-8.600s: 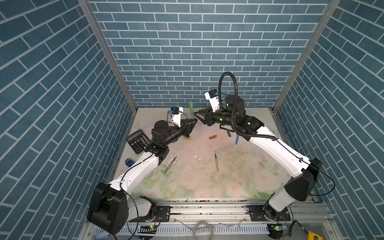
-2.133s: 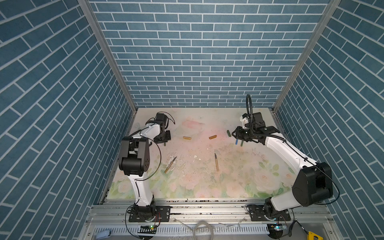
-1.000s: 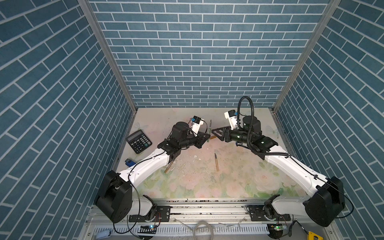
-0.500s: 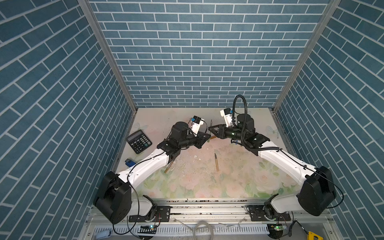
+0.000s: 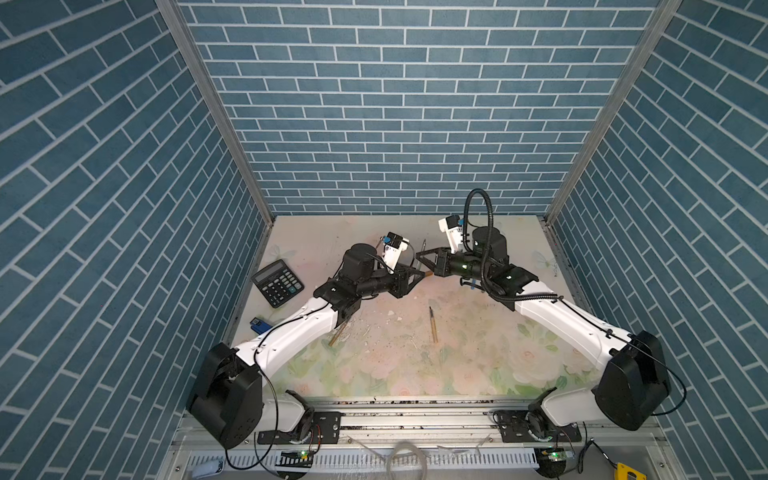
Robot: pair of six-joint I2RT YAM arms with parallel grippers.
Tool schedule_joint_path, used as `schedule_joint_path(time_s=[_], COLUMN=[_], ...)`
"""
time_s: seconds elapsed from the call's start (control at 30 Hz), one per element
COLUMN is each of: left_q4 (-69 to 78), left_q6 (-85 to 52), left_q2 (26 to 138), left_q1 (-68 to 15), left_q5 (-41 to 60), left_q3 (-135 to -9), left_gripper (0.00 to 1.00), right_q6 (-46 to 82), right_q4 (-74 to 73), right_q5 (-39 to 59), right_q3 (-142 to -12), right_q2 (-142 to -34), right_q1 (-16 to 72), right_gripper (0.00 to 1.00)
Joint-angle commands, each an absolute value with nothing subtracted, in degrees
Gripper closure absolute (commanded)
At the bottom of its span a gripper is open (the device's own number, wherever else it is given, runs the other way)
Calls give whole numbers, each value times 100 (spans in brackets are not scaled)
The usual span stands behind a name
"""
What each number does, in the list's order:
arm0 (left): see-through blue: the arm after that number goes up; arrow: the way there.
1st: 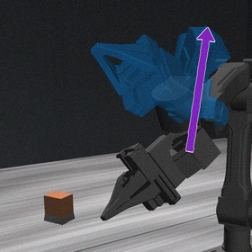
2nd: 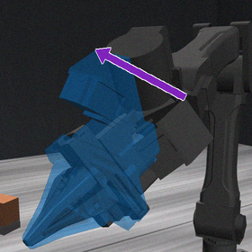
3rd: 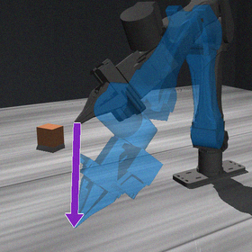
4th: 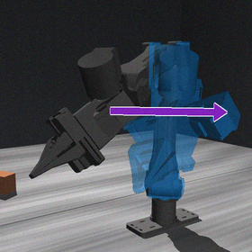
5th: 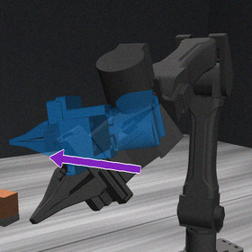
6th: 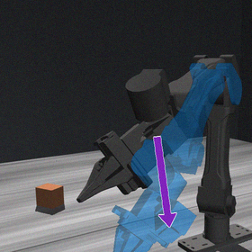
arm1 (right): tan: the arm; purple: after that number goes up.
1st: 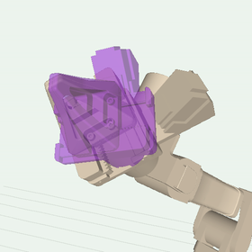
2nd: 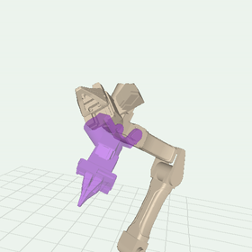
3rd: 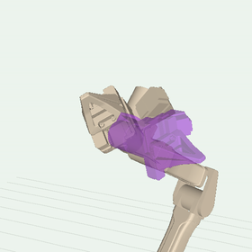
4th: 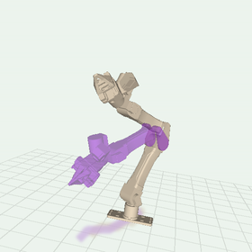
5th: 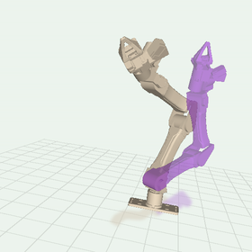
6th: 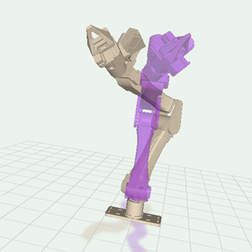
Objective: Insert the pens into the pen caps
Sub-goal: 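Move the right gripper away to above the small green cap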
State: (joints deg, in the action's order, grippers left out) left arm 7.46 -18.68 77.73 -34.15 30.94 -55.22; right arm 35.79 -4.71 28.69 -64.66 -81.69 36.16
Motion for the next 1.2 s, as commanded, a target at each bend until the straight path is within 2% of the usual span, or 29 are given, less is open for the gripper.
schedule_joint_path(time_s=[0.0,0.23,0.37,0.5,0.6,0.67,0.8,0.93,1.03,1.17], left_q4=[704,729,738,737,684,613,573,661,783,756], left_q6=[-1808,-1826,-1828,-1813,-1802,-1798,-1880,-1968,-1995,-2030], left_q2=[7783,7796,7795,7765,7691,7607,7381,7105,6973,6998], left_q1=[-3437,-3437,-3437,-3437,-3437,-3437,-3420,-3402,-3393,-3384], left_q5=[3147,3138,3111,3068,2831,2434,1443,914,819,1006], left_q3=[-5616,-5607,-5602,-5591,-5566,-5522,-5350,-5186,-5085,-5141], left_gripper=[59,77,84,98,100,100,100,100,100,100], right_q6=[3679,3744,3644,3753,3692,3475,2906,2648,2634,2143], right_q4=[-659,-694,-499,-643,-439,-58,879,1614,2141,2911], right_q5=[2906,3150,3272,3410,3271,2968,1928,1645,1614,1294], right_q3=[-6495,-6526,-6715,-6696,-6719,-6799,-6901,-6955,-7122,-7857], right_q2=[-8007,-8109,-8182,-8218,-8138,-7973,-7609,-7780,-8345,-9530], right_q1=[3654,3709,3715,3718,3709,3701,3617,2985,2383,2085], right_gripper=[100,100,100,99,74,67,63,53,47,43])
